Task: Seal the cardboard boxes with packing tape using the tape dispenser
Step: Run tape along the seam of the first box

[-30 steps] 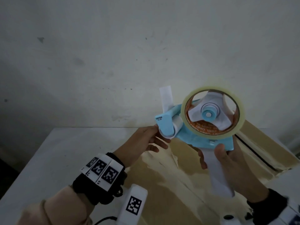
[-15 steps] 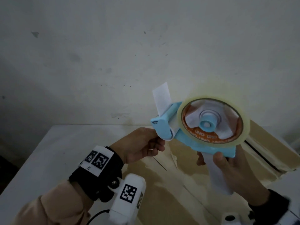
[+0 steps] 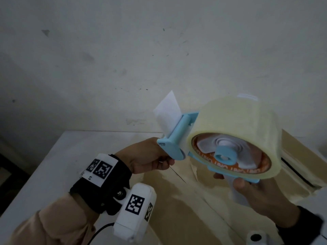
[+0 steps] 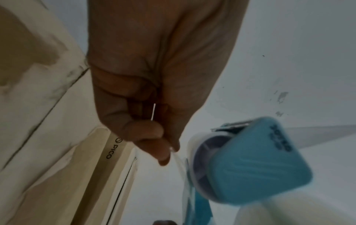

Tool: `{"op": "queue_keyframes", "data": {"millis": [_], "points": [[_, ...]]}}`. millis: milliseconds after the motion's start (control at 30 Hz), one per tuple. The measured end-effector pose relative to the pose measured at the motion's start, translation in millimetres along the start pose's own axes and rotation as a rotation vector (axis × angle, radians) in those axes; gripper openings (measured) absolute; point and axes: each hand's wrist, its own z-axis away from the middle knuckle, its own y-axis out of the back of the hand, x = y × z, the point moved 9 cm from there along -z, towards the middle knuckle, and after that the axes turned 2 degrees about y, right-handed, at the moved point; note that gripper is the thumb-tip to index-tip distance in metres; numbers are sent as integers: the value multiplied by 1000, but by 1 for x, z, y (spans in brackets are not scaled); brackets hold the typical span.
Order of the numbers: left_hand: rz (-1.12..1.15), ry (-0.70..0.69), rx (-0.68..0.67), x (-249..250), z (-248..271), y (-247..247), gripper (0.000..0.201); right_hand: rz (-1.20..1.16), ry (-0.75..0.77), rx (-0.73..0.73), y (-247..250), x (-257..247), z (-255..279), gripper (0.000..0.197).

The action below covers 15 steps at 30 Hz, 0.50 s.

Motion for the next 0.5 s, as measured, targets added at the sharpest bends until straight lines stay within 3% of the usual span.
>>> {"op": "queue_keyframes", "data": {"millis": [67,200,500], "points": [[-16,-25,47,1,-3,6,38,-22,-7,-4,-3,0,-2,95],[-31,-56,121,0,-9,13,36,-4,7,13,-6,-2,-5,52],[-24,-48,129,1,-18,24,35,22,34,13,-10,-3,-13,42]]}}
